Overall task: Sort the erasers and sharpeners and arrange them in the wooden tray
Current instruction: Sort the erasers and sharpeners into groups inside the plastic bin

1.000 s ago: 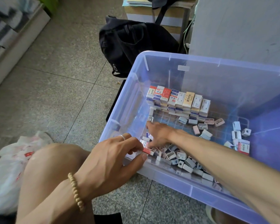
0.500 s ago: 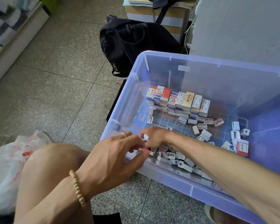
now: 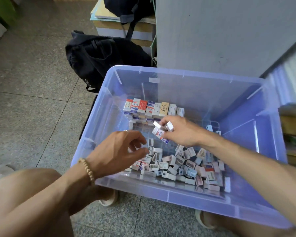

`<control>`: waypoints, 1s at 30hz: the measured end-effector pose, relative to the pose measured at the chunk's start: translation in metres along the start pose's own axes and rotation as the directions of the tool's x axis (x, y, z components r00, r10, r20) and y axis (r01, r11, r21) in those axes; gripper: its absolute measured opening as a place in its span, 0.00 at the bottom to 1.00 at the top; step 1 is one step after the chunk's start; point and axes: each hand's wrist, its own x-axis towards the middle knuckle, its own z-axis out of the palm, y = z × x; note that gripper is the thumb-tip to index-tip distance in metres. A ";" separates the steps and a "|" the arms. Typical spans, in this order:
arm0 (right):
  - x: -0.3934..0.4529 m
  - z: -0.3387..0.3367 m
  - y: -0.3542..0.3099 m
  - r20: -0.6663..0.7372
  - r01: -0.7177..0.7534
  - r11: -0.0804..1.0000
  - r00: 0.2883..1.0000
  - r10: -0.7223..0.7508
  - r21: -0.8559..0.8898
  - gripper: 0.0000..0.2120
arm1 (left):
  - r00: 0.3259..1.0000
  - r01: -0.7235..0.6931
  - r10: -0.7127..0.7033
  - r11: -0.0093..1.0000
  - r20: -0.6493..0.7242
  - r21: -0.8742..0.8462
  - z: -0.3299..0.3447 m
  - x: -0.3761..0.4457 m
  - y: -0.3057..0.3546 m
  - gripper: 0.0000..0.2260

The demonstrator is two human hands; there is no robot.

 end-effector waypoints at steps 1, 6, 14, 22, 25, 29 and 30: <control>-0.013 -0.008 0.004 -0.025 -0.017 1.000 1.000 0.017 0.004 0.09 | 0.999 0.009 -0.008 0.999 0.031 -0.039 0.002 0.013 0.000 0.12; -0.060 -0.023 0.021 -0.100 -0.086 0.993 0.991 0.093 0.077 0.06 | 0.981 0.063 -0.049 0.995 0.188 -0.072 0.025 0.062 -0.011 0.09; -0.069 -0.010 0.021 -0.128 -0.015 0.980 0.991 0.041 0.198 0.07 | 0.825 -0.013 -0.227 0.908 0.518 0.419 0.068 0.089 -0.060 0.23; -0.050 -0.019 0.014 -0.184 0.025 0.983 0.983 0.009 0.180 0.12 | 0.783 0.050 -0.186 0.970 0.593 0.238 0.080 0.096 -0.068 0.16; -0.046 -0.017 0.017 -0.184 0.017 0.982 0.983 0.019 0.191 0.07 | 0.783 0.033 -0.167 0.973 0.599 0.229 0.080 0.098 -0.071 0.16; -0.043 -0.015 0.021 -0.158 -0.018 0.985 0.986 0.046 0.173 0.07 | 0.766 0.040 -0.153 0.981 0.624 0.192 0.083 0.094 -0.071 0.18; -0.043 -0.015 0.023 -0.154 -0.031 0.985 0.986 0.057 0.168 0.08 | 0.766 0.033 -0.146 0.982 0.626 0.188 0.084 0.094 -0.071 0.17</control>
